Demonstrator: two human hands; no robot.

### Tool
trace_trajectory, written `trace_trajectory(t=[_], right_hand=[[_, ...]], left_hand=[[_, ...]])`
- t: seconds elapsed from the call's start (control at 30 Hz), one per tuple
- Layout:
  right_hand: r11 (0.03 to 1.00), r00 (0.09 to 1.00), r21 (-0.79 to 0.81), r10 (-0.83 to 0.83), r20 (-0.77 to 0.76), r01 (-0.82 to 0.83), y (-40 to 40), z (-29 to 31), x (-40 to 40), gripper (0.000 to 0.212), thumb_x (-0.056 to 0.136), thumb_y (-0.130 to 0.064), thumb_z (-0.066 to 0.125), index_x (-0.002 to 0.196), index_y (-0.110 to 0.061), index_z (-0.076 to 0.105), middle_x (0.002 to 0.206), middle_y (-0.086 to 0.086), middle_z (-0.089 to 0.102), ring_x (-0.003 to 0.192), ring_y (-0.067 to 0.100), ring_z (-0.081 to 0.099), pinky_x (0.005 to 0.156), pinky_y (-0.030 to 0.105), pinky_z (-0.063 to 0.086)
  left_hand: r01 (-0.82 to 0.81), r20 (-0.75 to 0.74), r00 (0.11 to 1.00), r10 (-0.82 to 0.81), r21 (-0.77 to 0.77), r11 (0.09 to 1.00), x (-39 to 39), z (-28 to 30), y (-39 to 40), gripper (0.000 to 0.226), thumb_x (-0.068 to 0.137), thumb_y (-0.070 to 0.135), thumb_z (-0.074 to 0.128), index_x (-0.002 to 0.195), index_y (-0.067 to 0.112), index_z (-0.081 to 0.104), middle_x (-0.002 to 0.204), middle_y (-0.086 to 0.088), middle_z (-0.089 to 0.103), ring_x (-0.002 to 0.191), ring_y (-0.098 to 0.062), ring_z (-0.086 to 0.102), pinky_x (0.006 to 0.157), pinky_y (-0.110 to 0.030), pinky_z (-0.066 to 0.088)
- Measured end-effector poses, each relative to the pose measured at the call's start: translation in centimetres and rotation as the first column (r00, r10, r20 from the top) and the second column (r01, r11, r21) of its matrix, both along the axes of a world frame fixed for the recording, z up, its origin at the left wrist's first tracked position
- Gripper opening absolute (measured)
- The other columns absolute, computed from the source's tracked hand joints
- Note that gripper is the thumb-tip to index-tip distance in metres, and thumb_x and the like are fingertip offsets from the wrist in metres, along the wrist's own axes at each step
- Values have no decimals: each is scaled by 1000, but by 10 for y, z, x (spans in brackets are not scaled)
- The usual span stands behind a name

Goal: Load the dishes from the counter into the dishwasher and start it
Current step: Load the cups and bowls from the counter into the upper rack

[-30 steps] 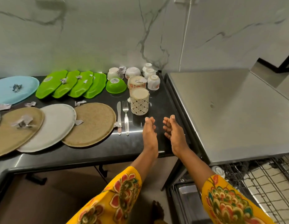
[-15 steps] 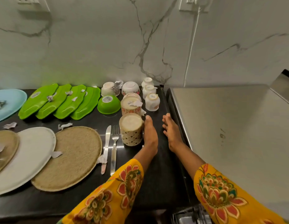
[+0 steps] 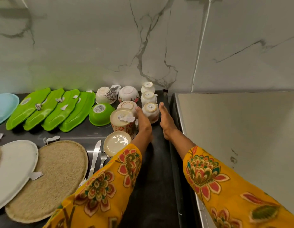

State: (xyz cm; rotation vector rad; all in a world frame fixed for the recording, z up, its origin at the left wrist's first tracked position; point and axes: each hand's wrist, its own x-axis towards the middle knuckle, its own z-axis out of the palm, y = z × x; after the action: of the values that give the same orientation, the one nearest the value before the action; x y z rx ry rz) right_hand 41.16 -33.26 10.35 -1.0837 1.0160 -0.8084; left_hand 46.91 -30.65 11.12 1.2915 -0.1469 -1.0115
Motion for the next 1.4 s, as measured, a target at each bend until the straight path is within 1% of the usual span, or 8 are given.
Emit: trace_trajectory(t=[0.27,0.4,0.6,0.77,0.87,1.03,1.23,1.4], right_hand=[[1000,996,-12,1,-92,-2,-7,-21,-1,55,98,-45,38,144,-16,35,140,2,49,129,17,45,101,26,35],[998,991,-34,-63,-116,59,18,-23,-9,37,98,-36,44,126,-15,54,125,4,57,111,14,56,82,20,45],[986,982,8,-163,-97,165,80,-18,-27,29,97,-25,47,118,-12,62,116,10,66,106,21,62,89,33,51],[965,962,43,-254,-99,259,148,-13,-42,20,97,-24,46,106,-19,64,112,4,65,105,19,60,93,35,49],[949,948,42,-308,-78,311,189,-11,-50,17,96,-22,48,95,-25,65,115,7,65,106,21,60,96,38,48],[940,938,46,-333,-90,338,248,-7,-71,35,96,-16,50,131,-10,52,125,10,59,114,25,58,98,39,48],[932,930,30,-358,-86,361,306,3,-108,34,96,-15,52,129,-8,53,119,11,61,99,19,59,73,24,53],[918,917,37,-393,-69,396,336,10,-145,24,95,-13,51,118,-10,59,103,4,63,85,15,60,62,20,47]], left_hand=[[57,23,998,-57,1,998,-4,-1,4,53,101,47,26,135,12,46,126,-4,55,123,-17,47,105,-30,31],[85,-5,996,-86,-17,996,-12,-8,27,58,98,53,29,133,13,50,128,-9,59,118,-21,53,104,-32,39],[177,-82,980,-179,-28,984,-24,-10,86,56,97,52,32,129,11,53,120,-8,64,103,-19,60,69,-21,47],[300,-85,950,-301,-23,954,-29,-10,154,58,97,56,28,117,11,59,110,-9,66,104,-24,61,96,-37,48],[329,-68,942,-330,-22,944,-32,-9,191,57,97,56,28,112,12,62,109,-12,68,100,-25,63,98,-41,48],[412,-55,910,-412,-2,911,-46,-7,249,46,100,48,30,96,16,63,100,-11,68,98,-25,64,97,-41,49],[468,-86,881,-466,5,884,-77,-3,297,50,100,48,29,109,11,63,106,-12,68,98,-26,65,91,-41,53],[473,-112,874,-473,-25,881,-113,-2,321,46,100,46,32,104,12,63,104,-13,67,92,-25,64,90,-41,52]])
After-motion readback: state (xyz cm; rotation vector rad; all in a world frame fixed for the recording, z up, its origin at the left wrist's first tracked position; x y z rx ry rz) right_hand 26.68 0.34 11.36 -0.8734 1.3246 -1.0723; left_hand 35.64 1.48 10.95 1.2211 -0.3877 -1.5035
